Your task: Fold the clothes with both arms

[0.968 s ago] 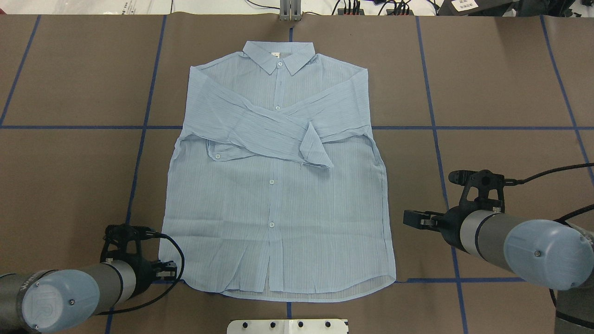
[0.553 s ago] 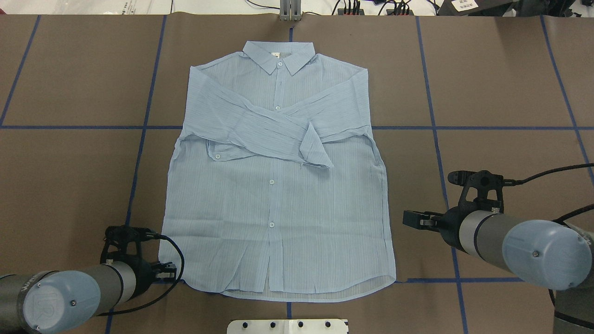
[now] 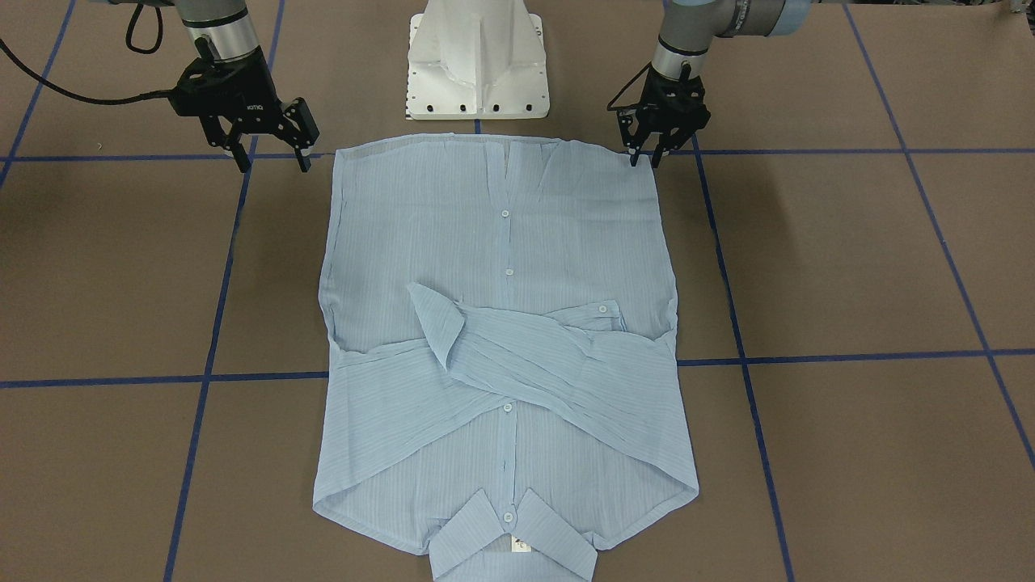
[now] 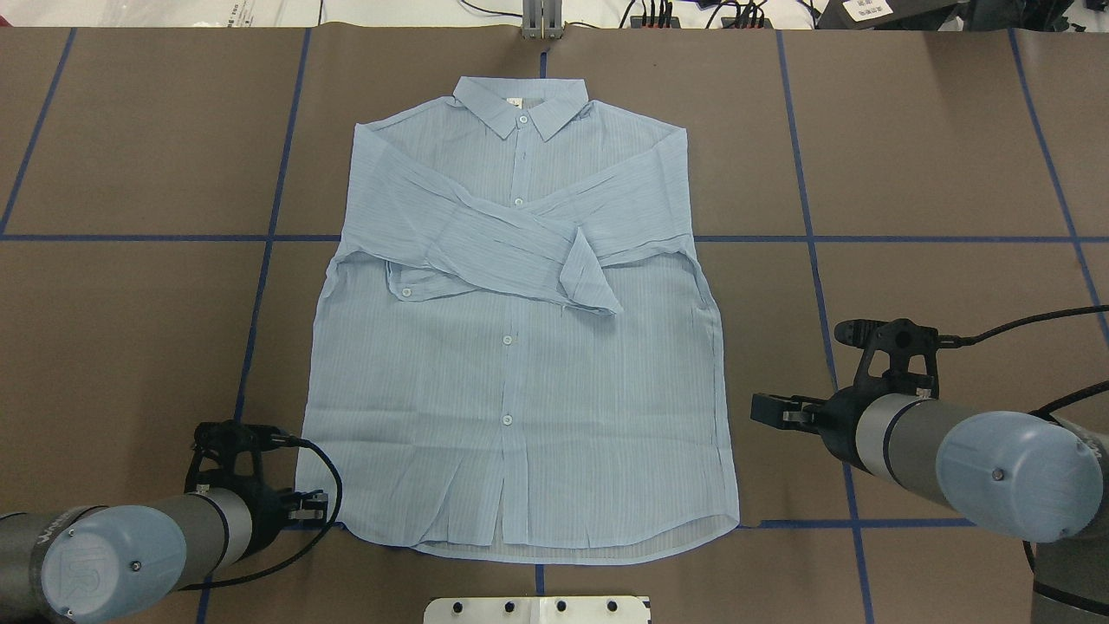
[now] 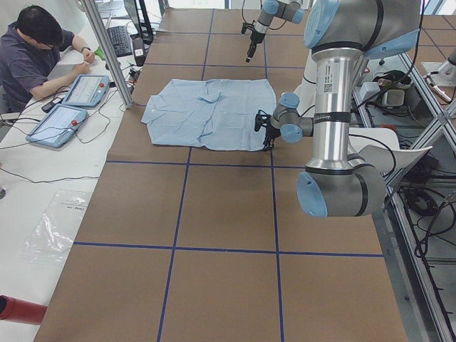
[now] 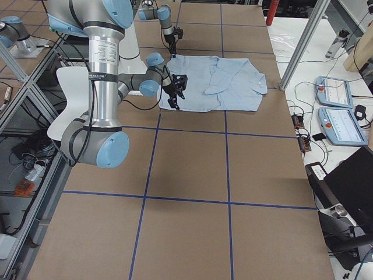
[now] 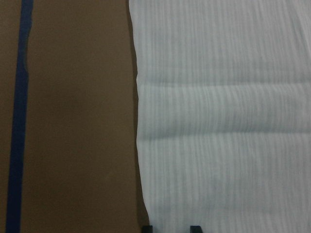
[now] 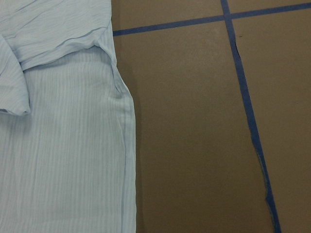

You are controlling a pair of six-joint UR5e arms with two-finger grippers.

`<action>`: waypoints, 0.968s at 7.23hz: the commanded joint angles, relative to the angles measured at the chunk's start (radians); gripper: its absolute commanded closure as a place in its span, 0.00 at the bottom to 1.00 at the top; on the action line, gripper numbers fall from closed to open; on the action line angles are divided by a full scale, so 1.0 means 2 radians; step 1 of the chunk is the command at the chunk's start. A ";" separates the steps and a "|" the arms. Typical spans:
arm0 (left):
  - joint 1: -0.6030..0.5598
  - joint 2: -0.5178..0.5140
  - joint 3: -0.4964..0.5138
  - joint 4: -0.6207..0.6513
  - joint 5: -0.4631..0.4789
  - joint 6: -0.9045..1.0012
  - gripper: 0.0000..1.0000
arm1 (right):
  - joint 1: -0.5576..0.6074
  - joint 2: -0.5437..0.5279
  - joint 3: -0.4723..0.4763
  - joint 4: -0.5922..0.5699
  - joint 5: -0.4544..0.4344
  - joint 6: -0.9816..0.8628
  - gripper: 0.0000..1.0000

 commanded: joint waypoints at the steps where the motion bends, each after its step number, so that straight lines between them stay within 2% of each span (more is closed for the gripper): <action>1: 0.001 -0.001 0.000 0.003 0.000 0.000 0.55 | 0.000 0.000 0.000 0.000 0.000 0.000 0.00; 2: 0.001 -0.002 0.000 0.003 0.000 0.000 0.68 | -0.001 0.000 0.000 0.000 0.000 0.000 0.00; 3: 0.001 -0.002 -0.001 0.003 0.000 -0.001 0.98 | -0.001 -0.001 0.000 0.000 -0.001 0.000 0.00; 6: 0.001 -0.007 -0.001 0.001 0.000 -0.001 1.00 | -0.011 -0.001 0.000 0.001 -0.011 0.002 0.00; 7: 0.001 -0.012 -0.001 0.000 -0.002 -0.002 1.00 | -0.029 -0.001 -0.001 0.002 -0.021 0.034 0.00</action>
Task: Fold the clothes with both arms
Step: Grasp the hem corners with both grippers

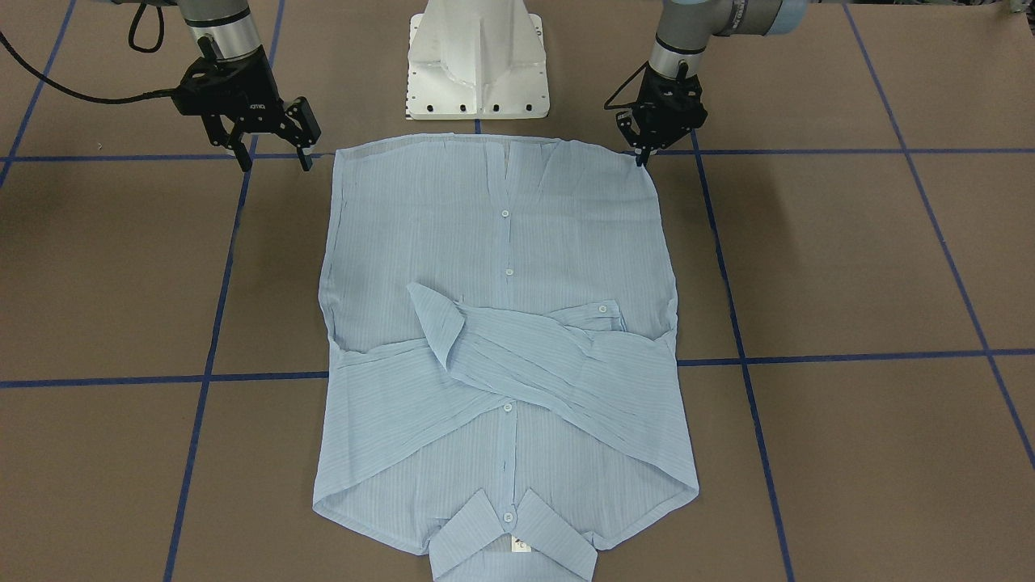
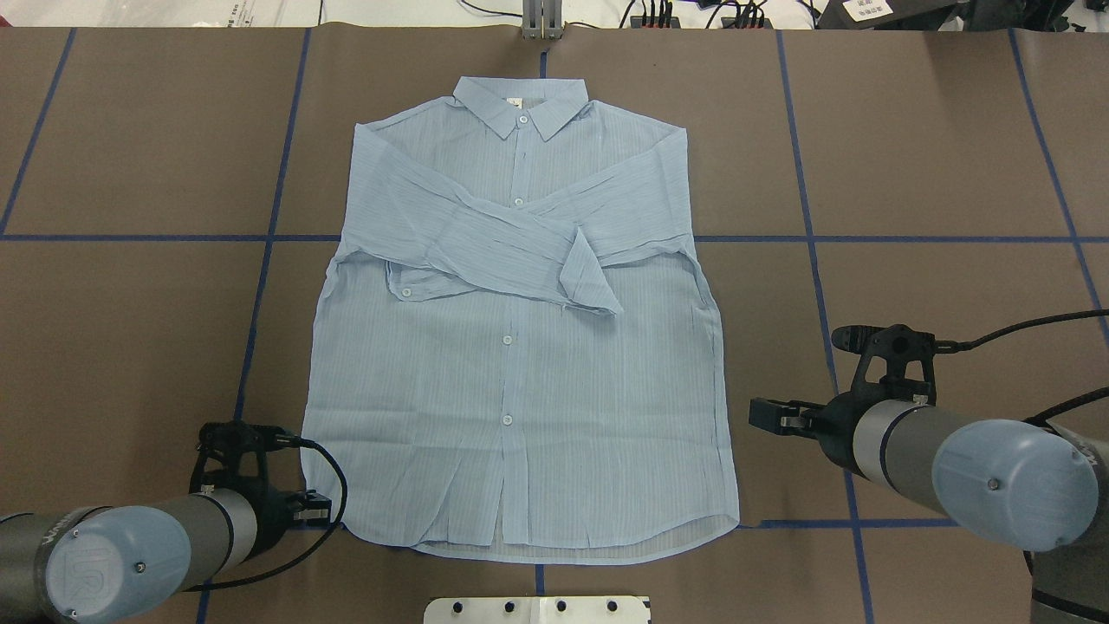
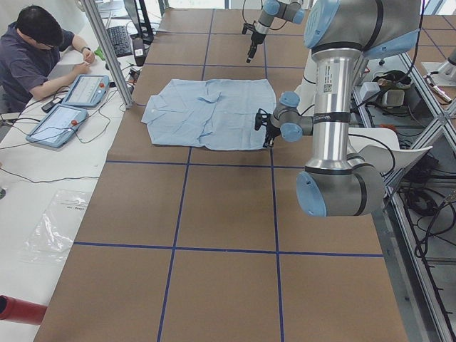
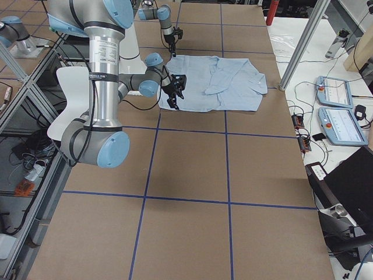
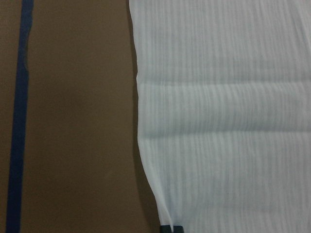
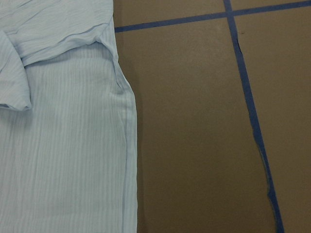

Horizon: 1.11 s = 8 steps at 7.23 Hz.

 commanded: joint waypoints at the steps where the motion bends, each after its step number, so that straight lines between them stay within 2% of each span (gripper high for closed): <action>1: 0.000 -0.014 -0.001 -0.001 -0.001 -0.001 1.00 | -0.048 0.000 0.000 0.000 -0.050 0.053 0.01; 3: 0.000 -0.015 -0.003 -0.004 0.001 0.000 1.00 | -0.110 0.000 -0.001 -0.002 -0.127 0.086 0.02; 4: 0.000 -0.014 -0.003 -0.004 0.004 0.000 1.00 | -0.122 0.003 -0.009 -0.005 -0.145 0.090 0.09; 5: 0.000 -0.014 -0.004 -0.005 0.005 0.000 1.00 | -0.128 0.005 -0.035 -0.004 -0.147 0.092 0.24; 6: 0.000 -0.014 -0.004 -0.005 0.006 0.001 1.00 | -0.130 0.020 -0.049 -0.003 -0.147 0.092 0.31; 8: 0.001 -0.014 -0.005 -0.005 0.024 0.001 1.00 | -0.151 0.023 -0.055 -0.003 -0.160 0.094 0.33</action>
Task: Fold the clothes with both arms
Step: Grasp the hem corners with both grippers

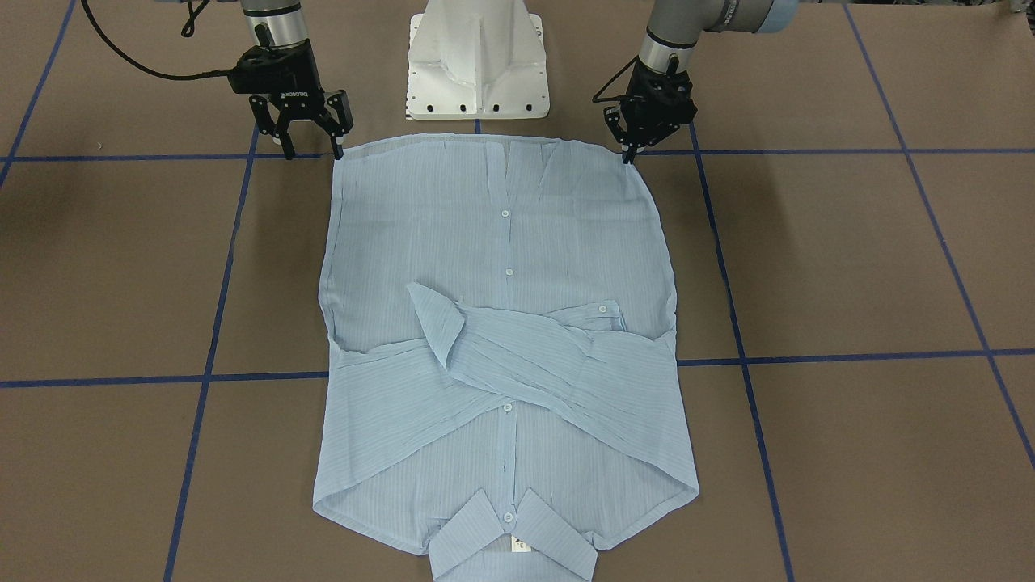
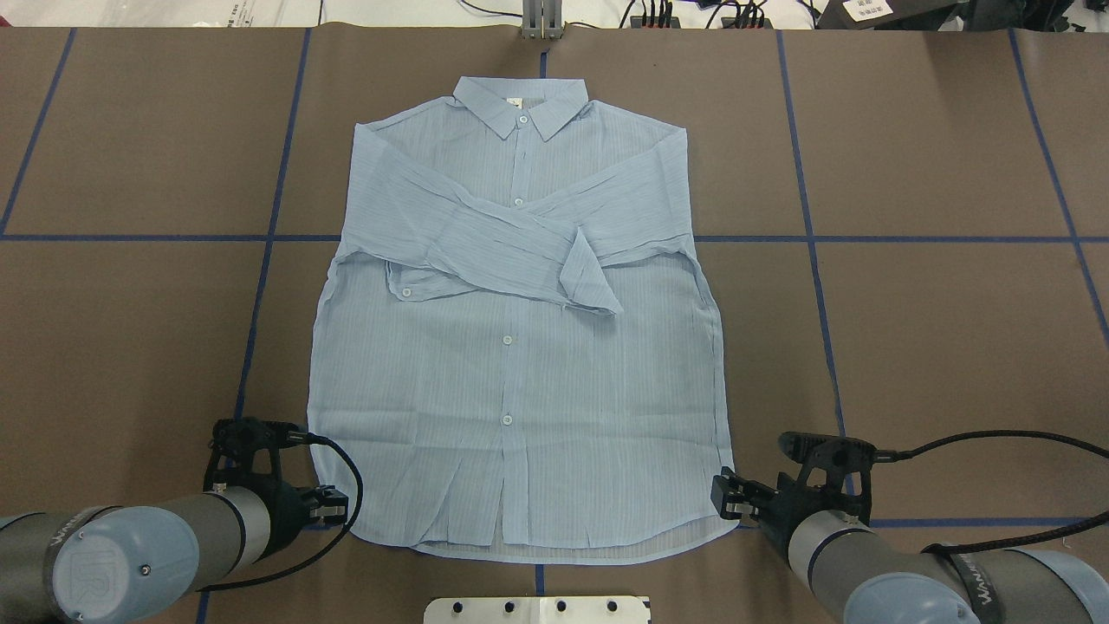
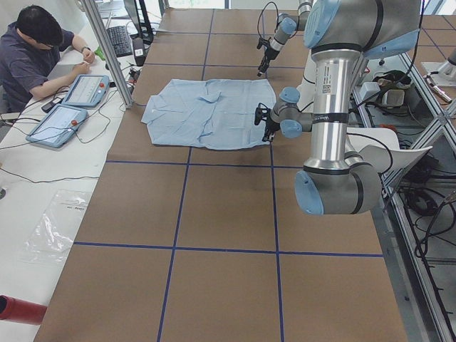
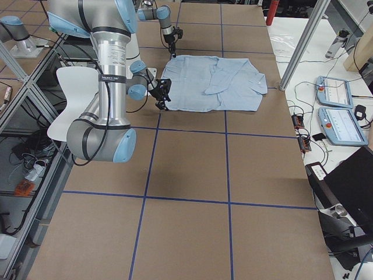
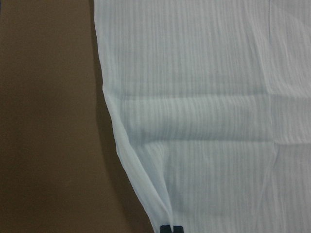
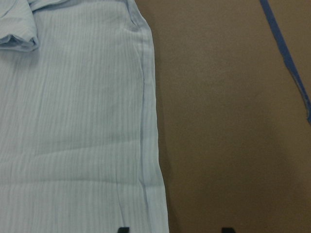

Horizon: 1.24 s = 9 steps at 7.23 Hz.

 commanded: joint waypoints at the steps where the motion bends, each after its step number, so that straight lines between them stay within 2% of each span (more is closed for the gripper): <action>1: 0.000 0.000 -0.001 0.000 0.012 0.000 1.00 | -0.021 0.003 -0.005 0.000 -0.011 0.001 0.34; 6: 0.000 -0.001 -0.004 0.000 0.012 0.000 1.00 | -0.043 0.003 -0.018 -0.003 -0.017 0.011 0.45; 9: 0.000 -0.001 -0.008 0.000 0.012 0.000 1.00 | -0.047 0.015 -0.024 -0.004 -0.017 0.011 0.59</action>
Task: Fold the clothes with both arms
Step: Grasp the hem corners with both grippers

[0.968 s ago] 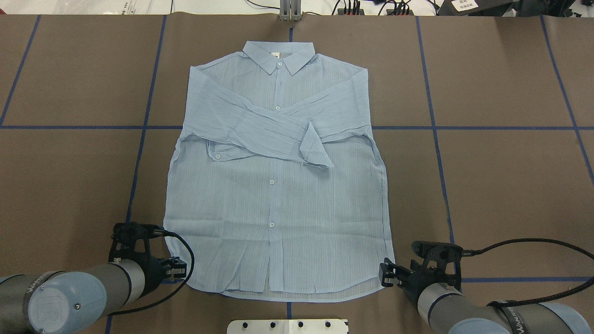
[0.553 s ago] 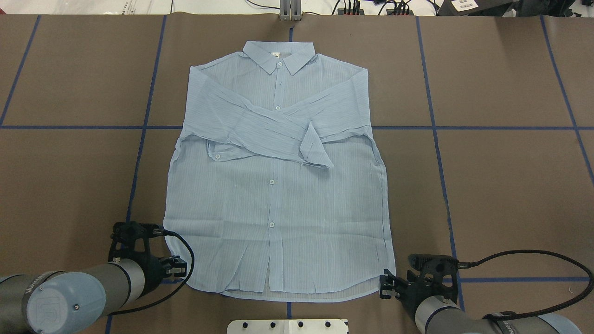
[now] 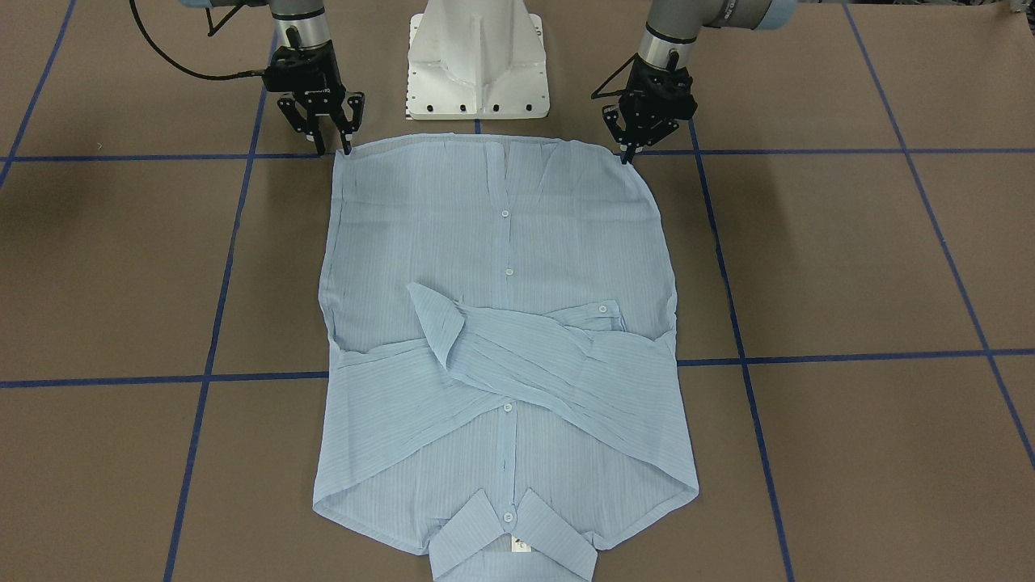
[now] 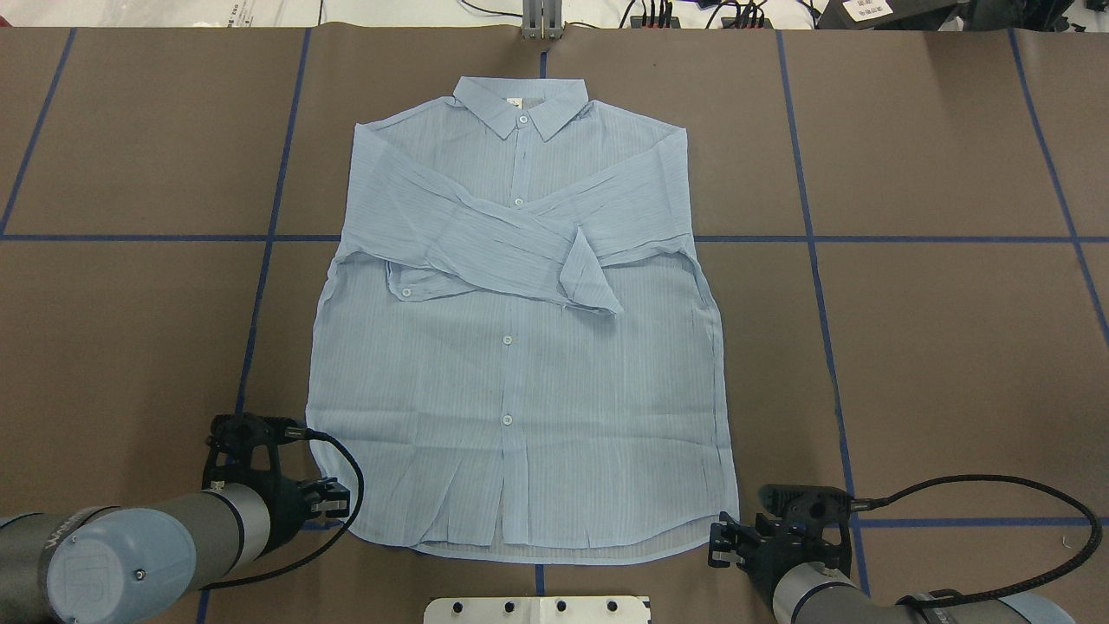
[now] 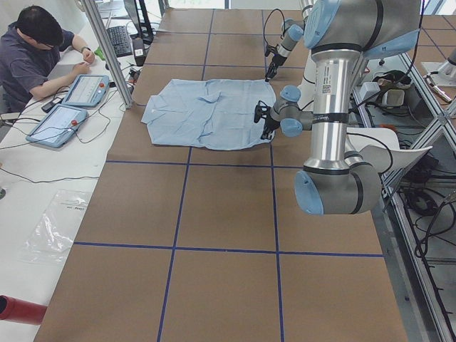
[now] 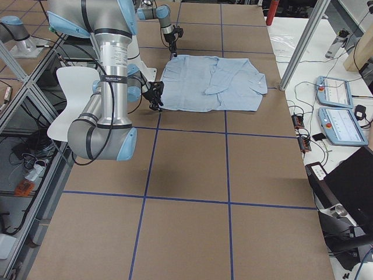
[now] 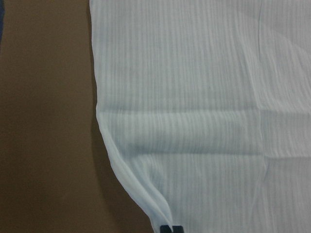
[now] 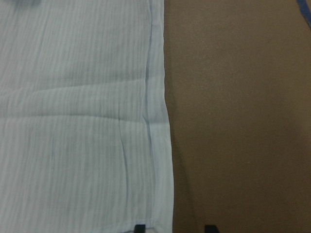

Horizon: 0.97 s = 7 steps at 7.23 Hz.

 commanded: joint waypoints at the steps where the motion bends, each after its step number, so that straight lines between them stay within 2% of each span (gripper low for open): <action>1: 0.000 0.000 -0.001 0.000 0.000 0.000 1.00 | -0.001 0.016 -0.011 -0.001 0.000 0.000 0.64; 3: 0.000 0.000 -0.001 0.000 -0.001 0.000 1.00 | -0.001 0.018 -0.012 -0.001 0.000 -0.001 0.68; 4: 0.000 -0.001 -0.001 0.000 -0.001 0.000 1.00 | 0.001 0.017 -0.012 -0.001 0.000 -0.002 0.80; 5: 0.000 -0.001 -0.001 0.000 -0.001 0.000 1.00 | 0.003 0.017 -0.011 -0.001 0.000 -0.002 0.99; 7: 0.000 -0.005 -0.001 0.000 -0.002 0.000 1.00 | 0.007 0.017 -0.001 -0.001 -0.001 0.000 1.00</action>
